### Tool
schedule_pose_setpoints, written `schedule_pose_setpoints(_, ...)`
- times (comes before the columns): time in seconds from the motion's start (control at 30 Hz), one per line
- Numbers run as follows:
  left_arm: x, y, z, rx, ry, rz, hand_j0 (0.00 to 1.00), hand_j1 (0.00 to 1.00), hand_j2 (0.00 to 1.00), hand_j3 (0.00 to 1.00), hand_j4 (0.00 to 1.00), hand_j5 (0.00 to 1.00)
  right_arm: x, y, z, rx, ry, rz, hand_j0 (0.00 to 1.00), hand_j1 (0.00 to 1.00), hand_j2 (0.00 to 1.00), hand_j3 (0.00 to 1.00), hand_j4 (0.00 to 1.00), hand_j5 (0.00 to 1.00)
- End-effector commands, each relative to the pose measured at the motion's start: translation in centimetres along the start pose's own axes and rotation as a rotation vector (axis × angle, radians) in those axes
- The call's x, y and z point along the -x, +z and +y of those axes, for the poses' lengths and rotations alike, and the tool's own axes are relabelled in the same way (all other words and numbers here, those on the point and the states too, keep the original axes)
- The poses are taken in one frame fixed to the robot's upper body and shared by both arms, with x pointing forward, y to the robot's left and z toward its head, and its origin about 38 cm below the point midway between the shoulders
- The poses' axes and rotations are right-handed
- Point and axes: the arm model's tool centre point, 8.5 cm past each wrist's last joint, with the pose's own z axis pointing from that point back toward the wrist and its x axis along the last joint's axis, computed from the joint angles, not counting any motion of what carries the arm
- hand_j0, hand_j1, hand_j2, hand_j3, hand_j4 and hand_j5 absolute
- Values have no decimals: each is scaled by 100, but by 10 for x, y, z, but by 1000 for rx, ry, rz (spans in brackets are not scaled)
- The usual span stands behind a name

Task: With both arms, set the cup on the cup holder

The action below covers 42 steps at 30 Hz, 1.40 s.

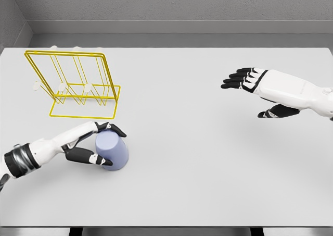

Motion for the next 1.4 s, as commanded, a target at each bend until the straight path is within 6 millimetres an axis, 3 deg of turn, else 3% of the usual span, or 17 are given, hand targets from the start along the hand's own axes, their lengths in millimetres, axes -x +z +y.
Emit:
schedule_pose_setpoints(0.0,-3,1,1,-4,-9,-20,61,61,61,61,61,61,0,0,0,4,-6,1,100,100,100,100,100,100)
schedule_pose_setpoints(0.33,-18,-5,23,-27,-78,-75,58,58,58,58,58,58,1,0,0,1,-7,2,100,100,100,100,100,100)
schedule_pose_setpoints(0.57,-23,-5,28,-30,-104,-96,44,44,44,44,44,44,0,1,2,-2,-10,2,100,100,100,100,100,100)
schedule_pose_setpoints(0.77,-32,-9,39,-40,-141,-125,44,44,44,44,44,44,1,1,2,-3,-9,3,100,100,100,100,100,100)
schedule_pose_setpoints(0.93,-47,-6,61,-68,-192,-145,44,44,44,44,44,44,0,1,2,-4,-10,3,100,100,100,100,100,100)
schedule_pose_setpoints(1.1,-65,-10,64,-64,-227,-200,43,43,43,43,43,43,0,2,4,-7,-13,3,100,100,100,100,100,100)
schedule_pose_setpoints(1.37,-90,-5,93,-116,-297,-233,41,41,41,41,41,41,0,1,4,-5,-14,2,100,100,100,100,100,100)
